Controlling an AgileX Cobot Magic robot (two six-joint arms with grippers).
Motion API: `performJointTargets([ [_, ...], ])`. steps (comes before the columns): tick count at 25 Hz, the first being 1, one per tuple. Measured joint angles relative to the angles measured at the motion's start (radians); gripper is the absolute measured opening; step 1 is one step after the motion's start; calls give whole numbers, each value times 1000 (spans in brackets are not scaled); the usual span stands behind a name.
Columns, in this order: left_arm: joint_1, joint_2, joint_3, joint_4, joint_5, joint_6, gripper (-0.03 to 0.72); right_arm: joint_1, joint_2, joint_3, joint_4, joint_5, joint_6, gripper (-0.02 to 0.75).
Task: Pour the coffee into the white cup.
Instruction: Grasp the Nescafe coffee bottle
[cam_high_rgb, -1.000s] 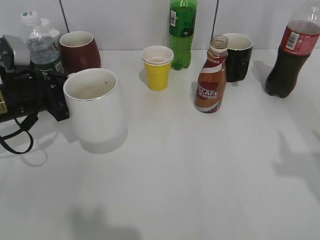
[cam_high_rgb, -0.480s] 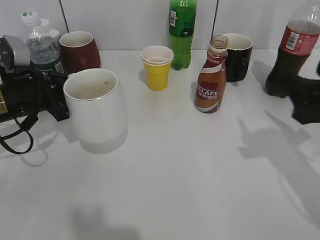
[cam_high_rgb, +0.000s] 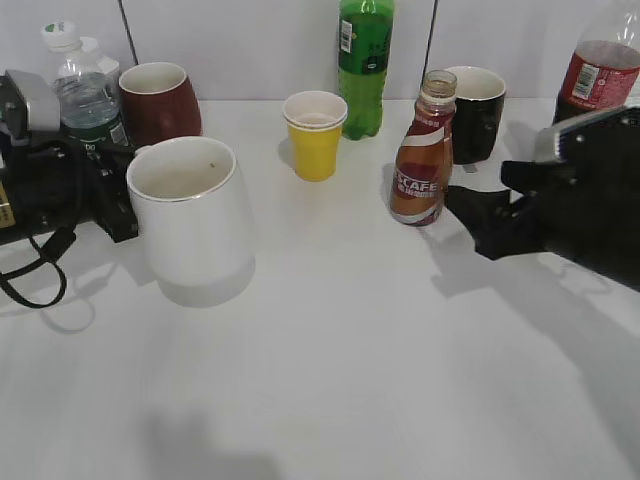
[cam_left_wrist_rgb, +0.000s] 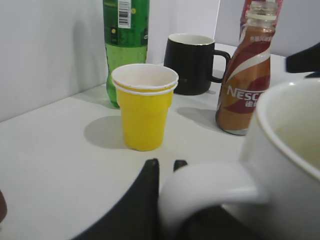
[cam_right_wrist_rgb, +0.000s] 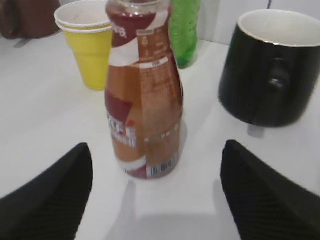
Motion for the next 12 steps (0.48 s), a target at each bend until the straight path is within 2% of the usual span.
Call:
performJointTargets([
  [12, 0, 0, 0, 0, 0, 0, 52, 1, 240, -224, -99, -24, 21, 630],
])
